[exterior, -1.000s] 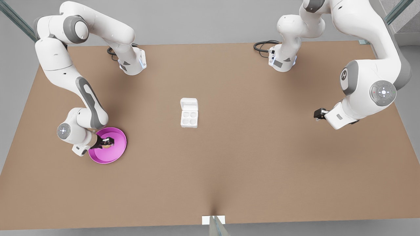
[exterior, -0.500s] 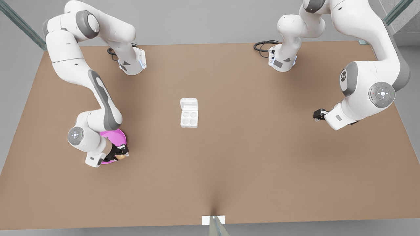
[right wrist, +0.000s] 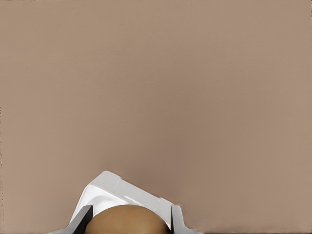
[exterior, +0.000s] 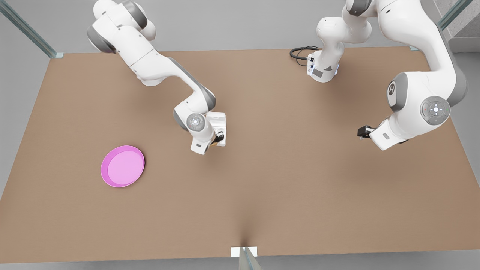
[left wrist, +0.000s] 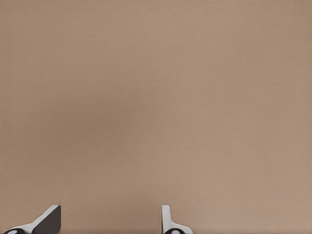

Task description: Pack egg into the box and close the box lid

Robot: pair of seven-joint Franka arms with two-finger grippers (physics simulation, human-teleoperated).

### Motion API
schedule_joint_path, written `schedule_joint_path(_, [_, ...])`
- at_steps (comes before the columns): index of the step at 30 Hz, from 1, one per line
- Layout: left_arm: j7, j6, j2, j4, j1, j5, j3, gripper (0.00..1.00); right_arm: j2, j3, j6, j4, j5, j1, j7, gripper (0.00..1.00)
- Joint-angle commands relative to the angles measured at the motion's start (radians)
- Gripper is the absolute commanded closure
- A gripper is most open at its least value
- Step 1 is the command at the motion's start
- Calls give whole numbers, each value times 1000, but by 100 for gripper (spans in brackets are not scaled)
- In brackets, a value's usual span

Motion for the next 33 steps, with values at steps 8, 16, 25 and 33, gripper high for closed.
schedule_joint_path(8, [-1,1,0,0,0,1,0,0,-95,0,122,-175,-54,27,878,60])
schedule_joint_path(16, [-2,3,7,0,0,-1,0,0,-107,2,122,-201,-54,38,917,0])
schedule_joint_path(25, [-4,-121,55,-9,-32,5,0,0,-129,-59,-336,357,-124,-143,88,0])
schedule_joint_path(33, [-1354,124,121,-259,-995,-363,-1,79,-301,-328,-775,468,74,-329,-321,0])
